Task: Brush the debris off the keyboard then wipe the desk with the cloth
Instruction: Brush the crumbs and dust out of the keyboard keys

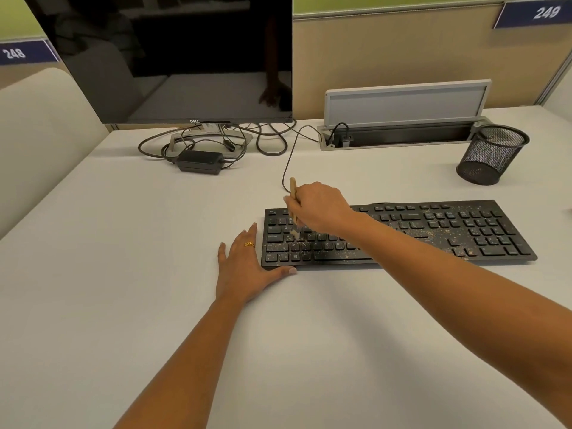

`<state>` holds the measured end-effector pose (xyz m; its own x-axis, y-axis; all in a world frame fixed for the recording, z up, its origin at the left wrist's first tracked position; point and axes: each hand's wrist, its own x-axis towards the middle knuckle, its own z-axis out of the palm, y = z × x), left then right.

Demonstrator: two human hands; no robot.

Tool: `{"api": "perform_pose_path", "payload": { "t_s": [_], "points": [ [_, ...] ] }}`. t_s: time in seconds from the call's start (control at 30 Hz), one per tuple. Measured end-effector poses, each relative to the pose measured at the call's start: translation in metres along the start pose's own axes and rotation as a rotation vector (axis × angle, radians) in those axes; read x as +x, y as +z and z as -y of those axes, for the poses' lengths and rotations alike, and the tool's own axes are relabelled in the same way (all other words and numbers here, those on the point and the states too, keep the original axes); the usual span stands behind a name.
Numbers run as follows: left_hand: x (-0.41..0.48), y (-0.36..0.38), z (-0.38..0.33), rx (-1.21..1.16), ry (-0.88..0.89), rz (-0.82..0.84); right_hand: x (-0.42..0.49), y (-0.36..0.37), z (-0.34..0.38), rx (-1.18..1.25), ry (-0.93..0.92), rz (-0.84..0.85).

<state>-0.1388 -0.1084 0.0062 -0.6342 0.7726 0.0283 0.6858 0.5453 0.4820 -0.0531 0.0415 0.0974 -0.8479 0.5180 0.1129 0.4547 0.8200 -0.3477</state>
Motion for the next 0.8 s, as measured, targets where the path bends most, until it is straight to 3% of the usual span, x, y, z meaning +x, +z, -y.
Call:
{"api": "perform_pose_path", "payload": {
  "t_s": [0.13,0.27,0.4,0.53,0.67,0.8],
  "points": [
    [0.0,0.0,0.001,-0.002,0.001,-0.002,0.005,-0.002,0.0,0.072,0.032,-0.052],
    [0.0,0.0,0.001,-0.012,-0.001,-0.004,0.004,-0.001,-0.003,0.029,0.002,0.032],
    [0.0,0.0,0.0,-0.013,-0.001,-0.006,0.002,-0.009,-0.007,0.172,-0.053,0.136],
    [0.0,0.0,0.0,-0.004,-0.003,-0.003,-0.004,-0.018,-0.015,-0.015,-0.101,0.212],
    [0.0,0.0,0.001,0.0,-0.004,-0.012,-0.004,-0.028,-0.022,-0.09,-0.077,0.159],
    [0.0,0.0,0.001,0.004,-0.005,-0.011,-0.005,-0.018,-0.021,0.081,0.026,0.0]
  ]
}}
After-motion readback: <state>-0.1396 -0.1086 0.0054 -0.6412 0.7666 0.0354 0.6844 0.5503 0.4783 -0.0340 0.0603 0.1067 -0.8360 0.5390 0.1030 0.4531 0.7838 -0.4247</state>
